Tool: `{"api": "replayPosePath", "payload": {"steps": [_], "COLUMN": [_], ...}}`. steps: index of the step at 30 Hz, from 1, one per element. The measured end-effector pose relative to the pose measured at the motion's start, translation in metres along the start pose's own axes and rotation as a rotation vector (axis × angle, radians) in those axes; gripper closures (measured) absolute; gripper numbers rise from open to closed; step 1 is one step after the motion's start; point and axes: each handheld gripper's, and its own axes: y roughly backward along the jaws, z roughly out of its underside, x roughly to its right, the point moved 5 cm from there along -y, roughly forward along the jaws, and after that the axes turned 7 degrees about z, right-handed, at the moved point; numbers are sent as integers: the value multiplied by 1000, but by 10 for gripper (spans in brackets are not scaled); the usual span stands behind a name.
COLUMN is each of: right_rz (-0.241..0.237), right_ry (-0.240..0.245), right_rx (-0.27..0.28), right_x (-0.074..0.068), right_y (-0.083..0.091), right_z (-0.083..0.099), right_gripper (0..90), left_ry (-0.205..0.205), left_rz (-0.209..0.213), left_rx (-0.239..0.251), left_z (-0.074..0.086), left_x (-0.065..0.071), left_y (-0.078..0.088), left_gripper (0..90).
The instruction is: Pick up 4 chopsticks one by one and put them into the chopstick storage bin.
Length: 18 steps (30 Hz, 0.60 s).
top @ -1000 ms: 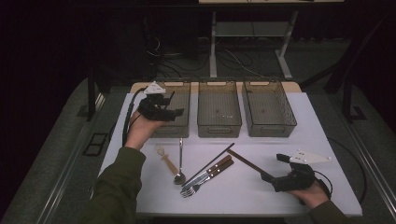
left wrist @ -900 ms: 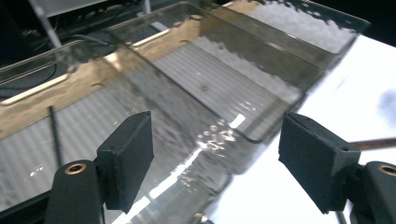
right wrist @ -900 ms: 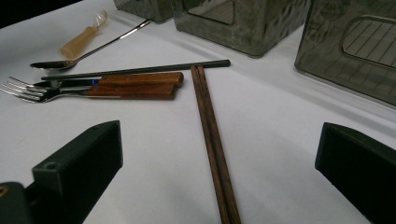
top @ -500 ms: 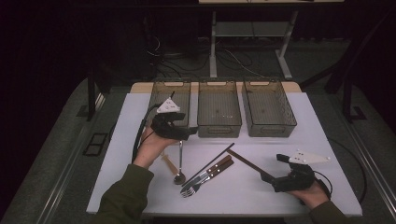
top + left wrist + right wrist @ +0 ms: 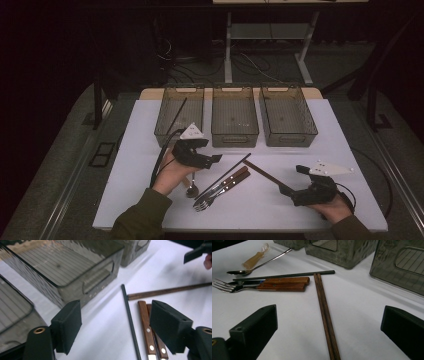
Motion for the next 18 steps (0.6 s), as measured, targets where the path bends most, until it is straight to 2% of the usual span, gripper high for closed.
{"api": "replayPosePath", "payload": {"steps": [6,8,12,17,18], "right_rz": [3,3,4,5,5], "right_ry": [3,6,8,12,12], "right_rx": [0,-2,-2,-5,-6], "right_x": [0,0,0,0,0], "right_y": [1,0,0,0,0], "right_z": [0,0,0,0,0], "right_gripper": [5,5,5,5,5], "left_ry": [5,-8,-31,-21,-7], "left_rz": [11,12,17,33,34], "left_rx": [-12,-26,-61,-90,-94], "left_z": [11,15,20,24,24], "left_x": [10,14,18,20,19], "left_y": [-8,-11,-19,-28,-30], "left_gripper": [341,370,477,629,664]}}
